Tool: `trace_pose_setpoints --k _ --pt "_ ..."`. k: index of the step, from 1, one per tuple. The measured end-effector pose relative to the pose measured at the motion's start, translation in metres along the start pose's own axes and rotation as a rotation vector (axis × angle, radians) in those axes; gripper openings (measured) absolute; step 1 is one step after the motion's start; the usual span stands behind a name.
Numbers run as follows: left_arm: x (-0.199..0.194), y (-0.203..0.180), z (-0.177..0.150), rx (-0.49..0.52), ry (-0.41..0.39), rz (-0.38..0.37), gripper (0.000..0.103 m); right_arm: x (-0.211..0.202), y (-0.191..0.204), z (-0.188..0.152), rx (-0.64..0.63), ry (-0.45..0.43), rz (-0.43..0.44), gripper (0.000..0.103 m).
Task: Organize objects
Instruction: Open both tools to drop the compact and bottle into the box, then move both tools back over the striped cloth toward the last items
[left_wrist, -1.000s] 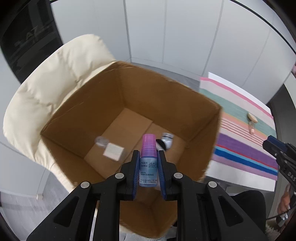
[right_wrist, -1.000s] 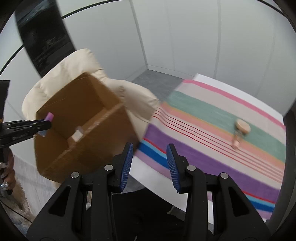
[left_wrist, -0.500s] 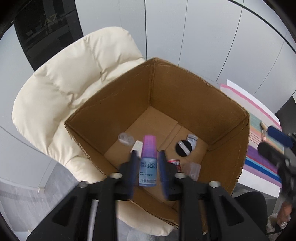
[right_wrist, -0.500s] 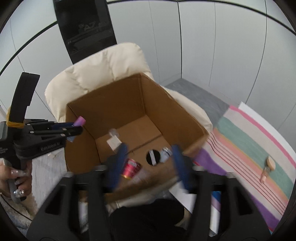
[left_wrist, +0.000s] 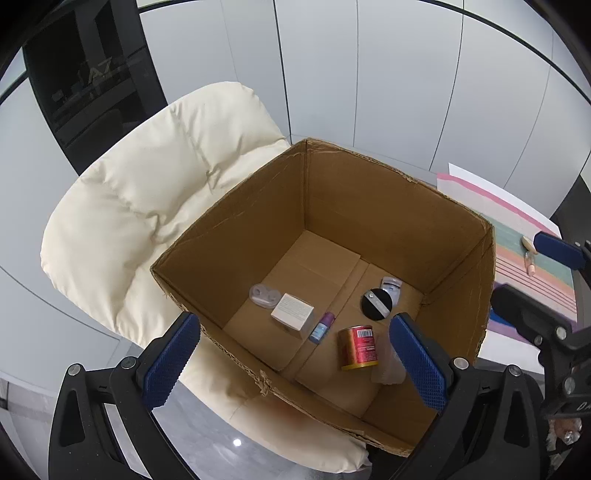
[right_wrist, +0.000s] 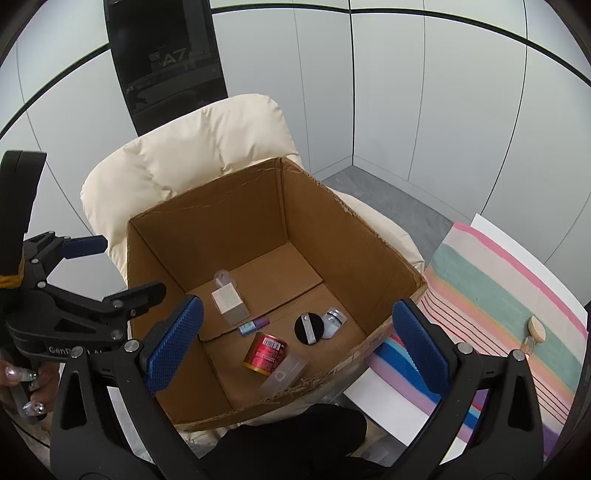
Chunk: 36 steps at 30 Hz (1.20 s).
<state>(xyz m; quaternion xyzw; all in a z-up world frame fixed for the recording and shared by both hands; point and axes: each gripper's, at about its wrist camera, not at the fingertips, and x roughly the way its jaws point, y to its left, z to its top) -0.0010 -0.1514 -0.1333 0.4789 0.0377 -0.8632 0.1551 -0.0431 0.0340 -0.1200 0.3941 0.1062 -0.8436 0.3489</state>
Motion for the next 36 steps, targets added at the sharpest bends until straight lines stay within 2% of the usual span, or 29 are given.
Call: trace_pose_setpoints --k 11,18,23,29,36 --pt "0.0 0.0 -0.002 -0.014 0.003 -0.021 0.103 -0.007 -0.004 -0.007 0.016 0.005 -0.022 0.103" --pt "0.0 -0.008 -0.002 0.001 0.004 -0.036 0.103 -0.016 -0.029 -0.015 0.094 0.004 -0.048 0.103" --pt "0.003 -0.021 0.003 0.011 0.014 -0.075 0.103 -0.027 -0.053 -0.026 0.143 0.003 -0.085 0.103" --pt "0.003 -0.059 0.012 0.051 0.02 -0.136 0.103 -0.049 -0.088 -0.046 0.203 0.007 -0.155 0.103" --pt "-0.005 -0.136 0.022 0.175 -0.003 -0.206 0.103 -0.089 -0.142 -0.079 0.296 0.001 -0.253 0.103"
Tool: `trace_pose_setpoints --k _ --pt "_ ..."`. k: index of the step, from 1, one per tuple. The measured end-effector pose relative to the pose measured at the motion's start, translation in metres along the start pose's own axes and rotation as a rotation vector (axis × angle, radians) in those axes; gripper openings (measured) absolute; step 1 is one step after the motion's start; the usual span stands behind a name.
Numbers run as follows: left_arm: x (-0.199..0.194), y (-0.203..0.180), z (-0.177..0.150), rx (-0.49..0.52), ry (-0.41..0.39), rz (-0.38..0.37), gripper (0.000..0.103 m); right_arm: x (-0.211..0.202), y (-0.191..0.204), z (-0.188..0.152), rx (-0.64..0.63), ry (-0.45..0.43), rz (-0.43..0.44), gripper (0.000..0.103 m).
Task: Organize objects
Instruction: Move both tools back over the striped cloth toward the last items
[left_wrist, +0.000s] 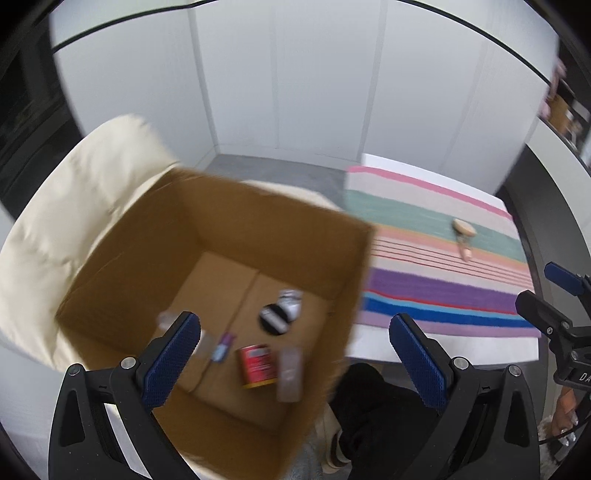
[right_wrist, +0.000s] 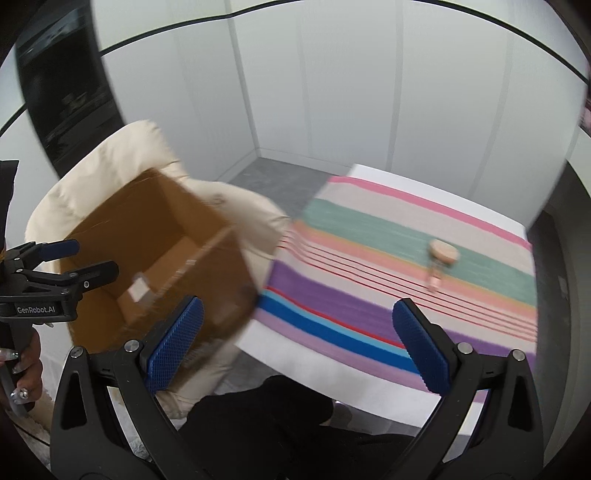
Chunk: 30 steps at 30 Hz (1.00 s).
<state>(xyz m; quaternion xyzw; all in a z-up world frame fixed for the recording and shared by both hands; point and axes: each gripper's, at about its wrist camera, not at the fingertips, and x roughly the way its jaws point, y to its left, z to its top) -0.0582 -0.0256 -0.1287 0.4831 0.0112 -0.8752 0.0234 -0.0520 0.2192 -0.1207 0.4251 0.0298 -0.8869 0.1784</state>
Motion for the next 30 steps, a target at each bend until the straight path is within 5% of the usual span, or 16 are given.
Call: trace_pose_setpoints --k 18,30 --pt "0.022 -0.183 0.023 0.262 0.044 -0.189 0.103 -0.073 -0.179 -0.059 0.288 -0.031 -0.221 0.103" --pt "0.076 -0.243 0.037 0.3 0.123 -0.252 0.103 -0.044 -0.228 -0.071 0.351 0.011 -0.247 0.103"
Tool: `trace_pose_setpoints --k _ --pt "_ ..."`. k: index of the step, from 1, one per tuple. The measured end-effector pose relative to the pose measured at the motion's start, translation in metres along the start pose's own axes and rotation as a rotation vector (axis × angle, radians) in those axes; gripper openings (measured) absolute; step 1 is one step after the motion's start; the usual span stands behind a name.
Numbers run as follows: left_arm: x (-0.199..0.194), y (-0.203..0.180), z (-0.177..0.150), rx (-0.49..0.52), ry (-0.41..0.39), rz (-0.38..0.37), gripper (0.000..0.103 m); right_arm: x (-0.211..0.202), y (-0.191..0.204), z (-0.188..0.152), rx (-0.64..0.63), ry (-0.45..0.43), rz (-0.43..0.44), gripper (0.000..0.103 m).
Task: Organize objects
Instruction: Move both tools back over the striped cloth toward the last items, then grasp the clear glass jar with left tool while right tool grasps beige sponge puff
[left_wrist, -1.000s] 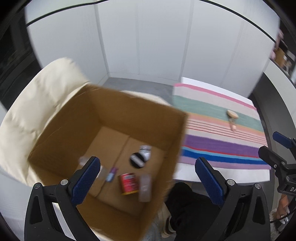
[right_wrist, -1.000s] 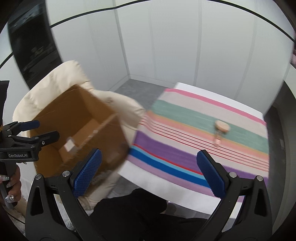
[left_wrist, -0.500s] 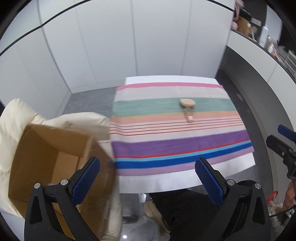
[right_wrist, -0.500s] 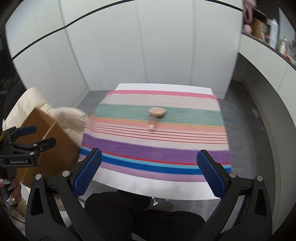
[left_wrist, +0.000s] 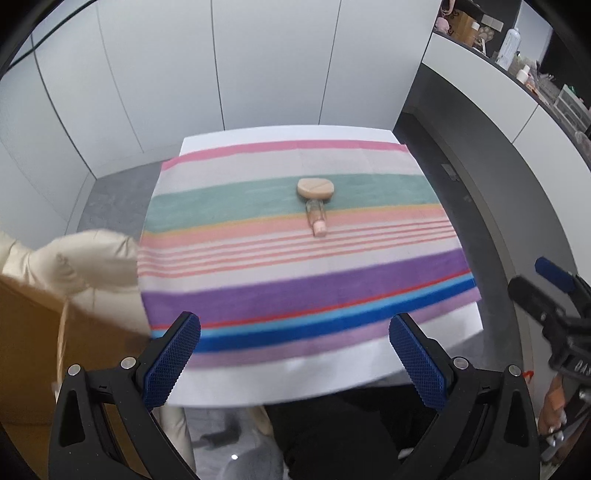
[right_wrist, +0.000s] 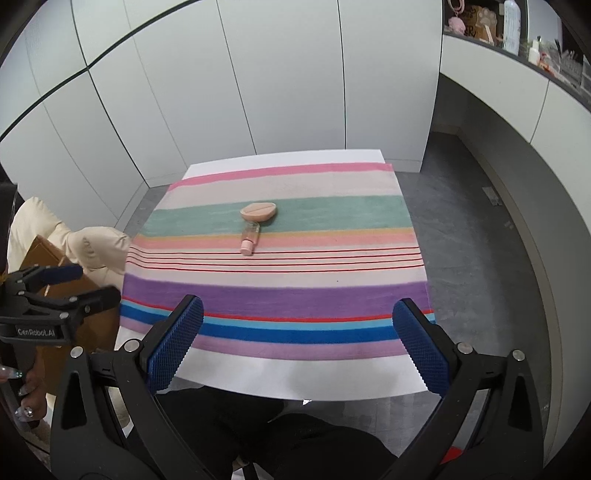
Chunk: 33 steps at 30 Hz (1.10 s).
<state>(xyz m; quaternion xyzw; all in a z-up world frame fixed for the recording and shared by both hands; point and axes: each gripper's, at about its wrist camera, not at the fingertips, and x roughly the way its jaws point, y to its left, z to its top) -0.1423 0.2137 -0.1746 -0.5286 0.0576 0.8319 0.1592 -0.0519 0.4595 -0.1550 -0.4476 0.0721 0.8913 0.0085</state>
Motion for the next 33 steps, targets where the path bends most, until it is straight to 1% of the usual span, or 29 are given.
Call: trace_pose_setpoints --k 4,7,10,12,15,18,19,21,22,23,24,25,26,27,28,29,30,31,33 --pt "0.029 -0.007 0.017 0.032 -0.002 -0.003 0.103 0.028 -0.004 0.006 -0.008 0.019 0.01 0.103" --pt "0.064 -0.012 0.028 0.048 0.023 -0.01 0.103 0.054 -0.008 0.013 -0.02 0.041 0.013 0.103" --pt "0.106 -0.013 0.038 0.017 0.067 -0.021 0.102 0.08 -0.015 0.021 -0.019 0.068 0.011 0.103" --pt "0.132 -0.014 0.044 -0.006 0.075 -0.023 0.102 0.097 -0.021 0.025 -0.006 0.08 0.006 0.103" --pt "0.167 -0.021 0.057 -0.007 0.065 0.024 0.102 0.126 -0.031 0.032 0.02 0.104 -0.005 0.103" --pt "0.196 -0.023 0.07 -0.044 0.056 0.027 0.102 0.154 -0.04 0.037 0.039 0.128 -0.011 0.103" --pt "0.203 -0.024 0.074 -0.052 0.045 0.036 0.102 0.161 -0.042 0.038 0.043 0.134 -0.01 0.103" --pt "0.215 -0.024 0.081 -0.062 0.02 0.077 0.102 0.177 -0.044 0.041 0.044 0.145 -0.01 0.103" --pt "0.223 -0.022 0.084 -0.07 0.024 0.087 0.1 0.184 -0.044 0.042 0.042 0.15 -0.011 0.103" --pt "0.23 -0.02 0.085 -0.081 0.033 0.078 0.095 0.19 -0.044 0.044 0.041 0.152 -0.011 0.103" --pt "0.238 -0.016 0.086 -0.094 0.049 0.061 0.079 0.198 -0.044 0.046 0.041 0.155 -0.009 0.103" --pt "0.244 -0.013 0.085 -0.1 0.07 0.048 0.06 0.203 -0.044 0.047 0.042 0.157 -0.005 0.103" --pt "0.246 -0.012 0.085 -0.091 0.066 0.056 0.055 0.21 -0.042 0.049 0.043 0.158 0.001 0.103" --pt "0.243 -0.011 0.085 -0.068 0.036 0.061 0.031 0.216 -0.041 0.051 0.041 0.159 0.005 0.103" --pt "0.243 -0.008 0.085 -0.061 0.046 0.043 0.028 0.221 -0.039 0.053 0.037 0.159 0.007 0.103" --pt "0.242 -0.003 0.085 -0.067 0.049 0.022 0.028 0.227 -0.037 0.056 0.034 0.157 0.011 0.103" --pt "0.24 0.003 0.085 -0.076 0.046 0.021 0.028 0.232 -0.034 0.059 0.031 0.154 0.018 0.103" --pt "0.24 0.011 0.085 -0.087 0.051 0.04 0.028 0.238 -0.03 0.062 0.027 0.15 0.028 0.103" --pt "0.236 0.029 0.085 -0.127 0.055 0.049 0.028 0.249 -0.022 0.068 0.013 0.143 0.052 0.103"
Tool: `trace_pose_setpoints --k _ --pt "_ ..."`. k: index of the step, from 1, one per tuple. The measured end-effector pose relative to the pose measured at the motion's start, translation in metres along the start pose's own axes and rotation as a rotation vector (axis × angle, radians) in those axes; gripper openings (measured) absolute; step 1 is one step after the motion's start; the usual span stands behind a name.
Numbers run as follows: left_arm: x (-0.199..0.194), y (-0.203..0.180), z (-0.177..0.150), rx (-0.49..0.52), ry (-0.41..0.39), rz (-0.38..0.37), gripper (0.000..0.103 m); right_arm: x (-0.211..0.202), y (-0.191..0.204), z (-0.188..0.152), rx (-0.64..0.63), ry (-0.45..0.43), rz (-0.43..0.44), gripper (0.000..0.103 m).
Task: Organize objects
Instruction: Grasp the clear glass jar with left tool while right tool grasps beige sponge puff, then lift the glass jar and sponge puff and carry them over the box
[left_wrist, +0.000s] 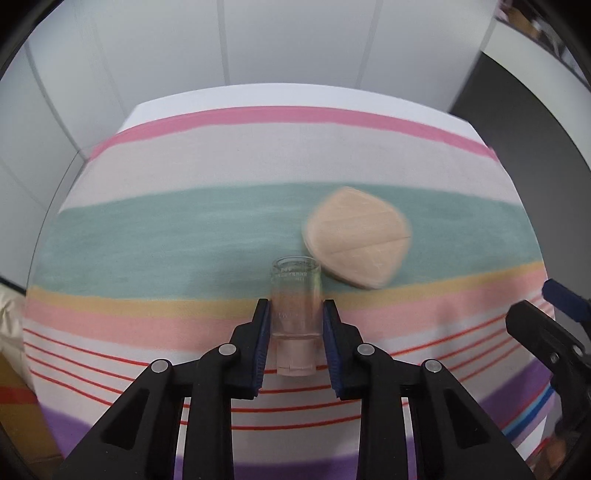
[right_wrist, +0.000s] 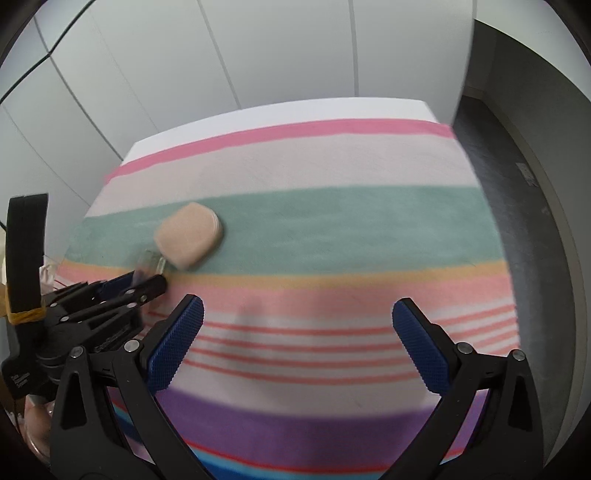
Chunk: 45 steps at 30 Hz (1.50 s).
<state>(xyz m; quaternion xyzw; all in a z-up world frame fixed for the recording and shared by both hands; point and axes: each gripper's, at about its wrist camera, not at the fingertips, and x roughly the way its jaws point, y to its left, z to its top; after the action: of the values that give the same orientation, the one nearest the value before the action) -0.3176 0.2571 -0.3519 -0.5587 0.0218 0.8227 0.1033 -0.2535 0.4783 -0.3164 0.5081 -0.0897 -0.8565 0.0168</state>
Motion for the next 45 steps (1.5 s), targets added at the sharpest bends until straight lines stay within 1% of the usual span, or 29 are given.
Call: trace_pose_setpoints --k 2,5,8,9,11,12,13,14,15,16,19,20,23,24,26,28,32,40,45 --pt "-0.002 0.021 0.003 -0.047 0.009 0.002 0.028 0.009 0.013 0.007 -0.025 -0.003 0.022 0.103" --pt "-0.004 0.053 0.008 -0.112 0.013 0.028 0.028 0.028 0.041 0.016 -0.08 -0.005 0.066 0.103" --pt "-0.004 0.074 0.009 -0.143 0.011 0.045 0.028 0.048 0.071 0.024 -0.127 0.0 0.096 0.103" --pt "-0.005 0.079 0.009 -0.149 0.012 0.048 0.028 0.055 0.081 0.026 -0.145 -0.001 0.084 0.103" --pt "-0.006 0.085 0.009 -0.149 0.011 0.05 0.028 0.07 0.094 0.03 -0.158 0.004 0.02 0.103" --pt "-0.007 0.083 0.009 -0.143 0.011 0.054 0.028 0.077 0.098 0.031 -0.156 0.01 0.006 0.099" --pt "-0.007 0.082 0.009 -0.139 0.01 0.056 0.028 0.083 0.101 0.032 -0.156 0.018 0.01 0.093" --pt "-0.009 0.083 0.006 -0.135 0.008 0.058 0.028 0.088 0.105 0.031 -0.167 0.02 -0.009 0.082" --pt "-0.011 0.084 0.003 -0.128 0.008 0.061 0.028 0.088 0.109 0.03 -0.193 0.001 -0.056 0.07" --pt "-0.011 0.085 0.001 -0.124 0.008 0.064 0.028 0.088 0.111 0.029 -0.211 -0.006 -0.092 0.069" --pt "-0.011 0.081 -0.001 -0.115 0.008 0.068 0.028 0.086 0.109 0.03 -0.185 0.0 -0.087 0.058" --pt "-0.009 0.081 0.0 -0.115 0.01 0.066 0.028 0.085 0.108 0.031 -0.181 0.003 -0.091 0.053" --pt "-0.011 0.081 0.0 -0.118 0.014 0.062 0.028 0.083 0.099 0.035 -0.16 0.019 -0.084 0.047" --pt "-0.012 0.081 0.0 -0.119 0.014 0.063 0.028 0.081 0.098 0.036 -0.158 0.017 -0.089 0.045" --pt "-0.016 0.08 0.0 -0.117 0.013 0.065 0.028 0.075 0.096 0.037 -0.158 0.012 -0.103 0.045" --pt "-0.023 0.08 0.001 -0.113 0.007 0.068 0.028 0.065 0.091 0.039 -0.156 0.006 -0.099 0.045" --pt "-0.041 0.078 0.009 -0.096 -0.006 0.076 0.028 0.043 0.094 0.041 -0.164 -0.013 -0.1 0.045" --pt "-0.111 0.077 0.033 -0.07 -0.083 0.081 0.028 -0.031 0.099 0.056 -0.176 -0.065 -0.112 0.045" --pt "-0.163 0.068 0.05 -0.038 -0.151 0.091 0.028 -0.084 0.106 0.069 -0.174 -0.102 -0.128 0.045"
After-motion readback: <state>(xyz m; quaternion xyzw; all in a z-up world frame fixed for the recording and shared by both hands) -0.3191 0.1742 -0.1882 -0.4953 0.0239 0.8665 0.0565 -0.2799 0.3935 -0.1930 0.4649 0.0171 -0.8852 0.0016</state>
